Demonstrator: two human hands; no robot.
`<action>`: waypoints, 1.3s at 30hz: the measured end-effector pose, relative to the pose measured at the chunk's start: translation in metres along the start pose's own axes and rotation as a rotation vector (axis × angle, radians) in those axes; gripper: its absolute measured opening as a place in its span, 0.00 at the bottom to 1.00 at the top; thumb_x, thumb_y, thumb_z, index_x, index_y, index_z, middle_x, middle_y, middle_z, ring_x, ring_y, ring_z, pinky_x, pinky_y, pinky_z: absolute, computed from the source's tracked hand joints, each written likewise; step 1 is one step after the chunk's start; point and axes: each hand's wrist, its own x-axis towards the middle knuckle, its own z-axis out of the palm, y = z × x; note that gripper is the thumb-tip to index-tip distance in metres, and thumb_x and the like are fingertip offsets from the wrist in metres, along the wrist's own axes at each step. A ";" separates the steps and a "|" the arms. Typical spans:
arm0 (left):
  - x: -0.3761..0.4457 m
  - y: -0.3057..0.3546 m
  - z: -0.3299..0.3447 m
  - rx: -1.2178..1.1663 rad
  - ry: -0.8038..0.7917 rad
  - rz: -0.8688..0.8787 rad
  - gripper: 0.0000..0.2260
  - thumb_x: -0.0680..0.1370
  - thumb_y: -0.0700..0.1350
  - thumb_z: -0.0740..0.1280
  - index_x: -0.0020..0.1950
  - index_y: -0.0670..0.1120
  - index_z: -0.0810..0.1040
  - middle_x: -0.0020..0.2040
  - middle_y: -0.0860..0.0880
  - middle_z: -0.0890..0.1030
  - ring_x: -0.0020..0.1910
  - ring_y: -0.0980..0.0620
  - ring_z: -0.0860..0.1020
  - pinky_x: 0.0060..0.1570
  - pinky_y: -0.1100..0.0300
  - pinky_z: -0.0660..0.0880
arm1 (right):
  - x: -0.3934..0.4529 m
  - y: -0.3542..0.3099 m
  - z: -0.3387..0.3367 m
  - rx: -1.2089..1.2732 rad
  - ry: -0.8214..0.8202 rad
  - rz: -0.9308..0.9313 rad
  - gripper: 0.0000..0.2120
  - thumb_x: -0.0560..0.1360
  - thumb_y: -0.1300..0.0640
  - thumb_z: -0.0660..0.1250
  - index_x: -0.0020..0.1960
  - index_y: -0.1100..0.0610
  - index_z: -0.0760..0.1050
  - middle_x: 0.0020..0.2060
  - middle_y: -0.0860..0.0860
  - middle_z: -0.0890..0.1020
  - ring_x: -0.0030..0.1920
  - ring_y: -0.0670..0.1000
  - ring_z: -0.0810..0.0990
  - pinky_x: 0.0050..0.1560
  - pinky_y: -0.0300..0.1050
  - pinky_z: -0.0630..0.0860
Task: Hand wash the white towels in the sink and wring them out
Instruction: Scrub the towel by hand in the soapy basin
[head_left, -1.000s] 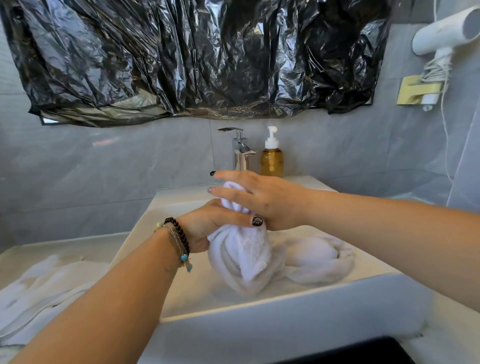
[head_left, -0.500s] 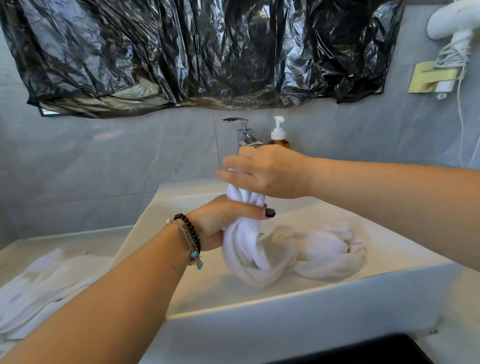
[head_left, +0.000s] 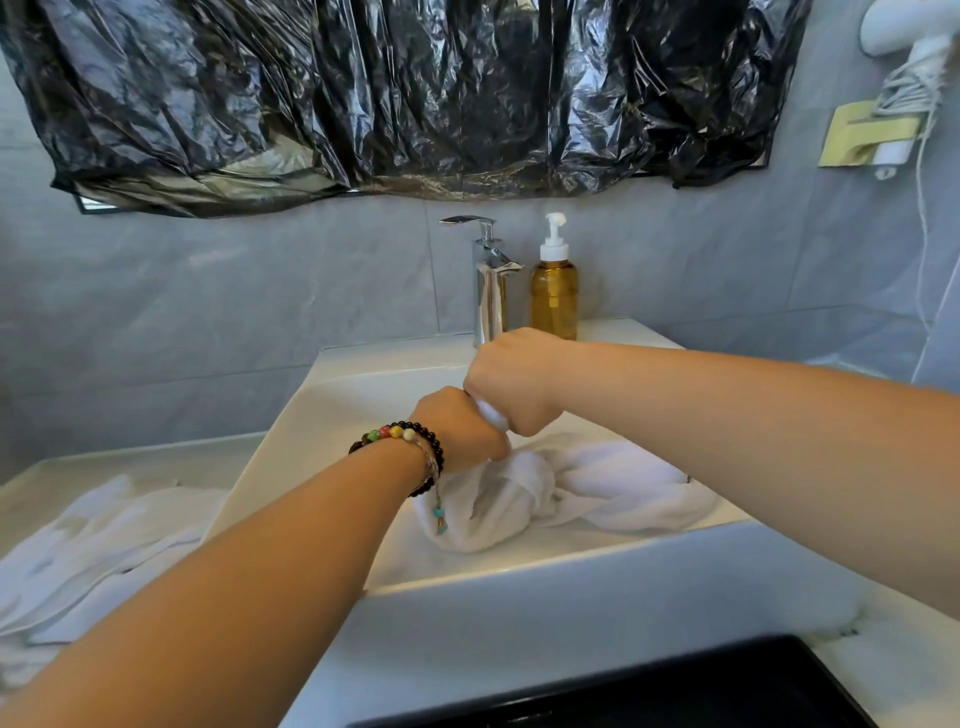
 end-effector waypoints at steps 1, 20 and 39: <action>0.001 0.000 0.000 0.072 -0.002 0.015 0.07 0.75 0.44 0.69 0.39 0.45 0.74 0.36 0.49 0.73 0.40 0.48 0.74 0.32 0.63 0.67 | 0.002 0.000 -0.001 0.046 -0.026 0.002 0.06 0.68 0.60 0.67 0.44 0.54 0.74 0.32 0.49 0.71 0.38 0.54 0.76 0.37 0.45 0.76; 0.000 -0.022 -0.032 -1.045 0.313 -0.038 0.09 0.66 0.42 0.76 0.43 0.44 0.82 0.41 0.45 0.84 0.41 0.46 0.81 0.45 0.53 0.78 | -0.035 0.009 0.007 1.564 0.407 0.475 0.44 0.67 0.60 0.76 0.76 0.56 0.55 0.53 0.50 0.77 0.53 0.51 0.78 0.57 0.51 0.77; -0.005 -0.024 -0.055 -1.594 0.297 -0.117 0.11 0.79 0.44 0.66 0.38 0.51 0.70 0.26 0.55 0.64 0.21 0.58 0.61 0.24 0.63 0.60 | 0.020 -0.074 0.007 1.322 0.311 0.355 0.10 0.69 0.65 0.59 0.34 0.51 0.66 0.32 0.49 0.72 0.33 0.52 0.70 0.33 0.45 0.65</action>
